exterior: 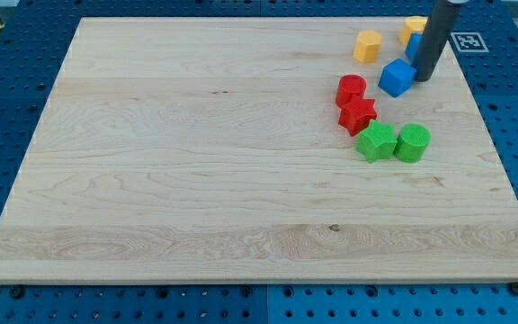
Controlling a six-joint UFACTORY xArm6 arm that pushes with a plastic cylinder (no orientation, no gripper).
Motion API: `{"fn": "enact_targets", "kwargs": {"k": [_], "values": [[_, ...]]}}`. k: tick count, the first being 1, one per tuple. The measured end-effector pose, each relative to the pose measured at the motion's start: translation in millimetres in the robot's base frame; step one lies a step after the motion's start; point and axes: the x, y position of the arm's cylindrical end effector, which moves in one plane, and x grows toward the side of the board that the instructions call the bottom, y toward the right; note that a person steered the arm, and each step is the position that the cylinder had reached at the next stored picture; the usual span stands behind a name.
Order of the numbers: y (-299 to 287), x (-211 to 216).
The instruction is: Move blue cube towards red circle
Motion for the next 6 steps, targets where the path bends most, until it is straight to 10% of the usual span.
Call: {"fn": "enact_targets", "kwargs": {"k": [6], "values": [[-33.8, 27.3]]}}
